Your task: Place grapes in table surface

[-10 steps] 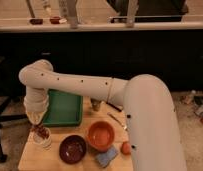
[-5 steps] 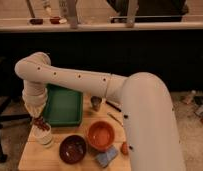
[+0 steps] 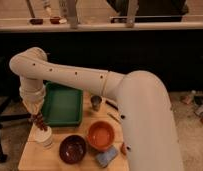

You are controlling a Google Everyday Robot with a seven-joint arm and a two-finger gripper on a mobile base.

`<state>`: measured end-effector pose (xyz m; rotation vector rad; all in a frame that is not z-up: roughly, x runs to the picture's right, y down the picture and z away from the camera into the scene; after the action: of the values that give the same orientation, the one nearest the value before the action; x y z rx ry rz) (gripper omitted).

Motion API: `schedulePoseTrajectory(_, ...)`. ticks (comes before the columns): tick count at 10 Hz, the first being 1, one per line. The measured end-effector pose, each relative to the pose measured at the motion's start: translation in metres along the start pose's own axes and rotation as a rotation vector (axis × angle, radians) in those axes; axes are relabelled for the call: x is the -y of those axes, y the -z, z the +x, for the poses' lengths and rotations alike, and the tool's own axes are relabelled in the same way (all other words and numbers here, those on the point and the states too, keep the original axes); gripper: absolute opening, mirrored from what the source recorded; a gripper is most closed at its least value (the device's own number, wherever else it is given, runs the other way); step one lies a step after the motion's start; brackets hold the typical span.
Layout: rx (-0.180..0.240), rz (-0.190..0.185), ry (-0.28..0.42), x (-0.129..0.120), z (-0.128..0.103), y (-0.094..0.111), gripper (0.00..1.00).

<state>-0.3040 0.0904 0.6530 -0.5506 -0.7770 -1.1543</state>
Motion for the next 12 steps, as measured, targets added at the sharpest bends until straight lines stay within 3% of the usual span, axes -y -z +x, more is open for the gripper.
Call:
schedulePoseTrajectory(8, -0.065, 0.005, -0.002, 0.015, -0.014, 0.037, 0.0)
schedulePoseTrajectory(12, -0.102, 0.028, -0.075, 0.002, 0.011, 0.057, 0.0)
